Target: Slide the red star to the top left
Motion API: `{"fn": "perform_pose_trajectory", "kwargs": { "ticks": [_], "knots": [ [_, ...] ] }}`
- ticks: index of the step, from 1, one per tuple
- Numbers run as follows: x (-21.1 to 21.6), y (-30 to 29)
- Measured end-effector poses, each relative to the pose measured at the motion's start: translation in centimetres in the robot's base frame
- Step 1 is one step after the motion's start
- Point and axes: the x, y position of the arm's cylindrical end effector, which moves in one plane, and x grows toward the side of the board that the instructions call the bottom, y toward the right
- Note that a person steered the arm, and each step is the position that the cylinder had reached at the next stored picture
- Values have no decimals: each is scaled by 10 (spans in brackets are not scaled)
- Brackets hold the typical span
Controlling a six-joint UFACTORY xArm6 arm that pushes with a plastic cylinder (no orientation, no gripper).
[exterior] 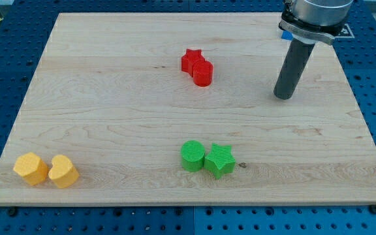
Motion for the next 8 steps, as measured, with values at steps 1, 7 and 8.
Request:
{"fn": "perform_pose_trajectory", "kwargs": {
  "ticks": [1,7,8],
  "knots": [
    [0,0],
    [-48,-128],
    [-49,-128]
  ]
}}
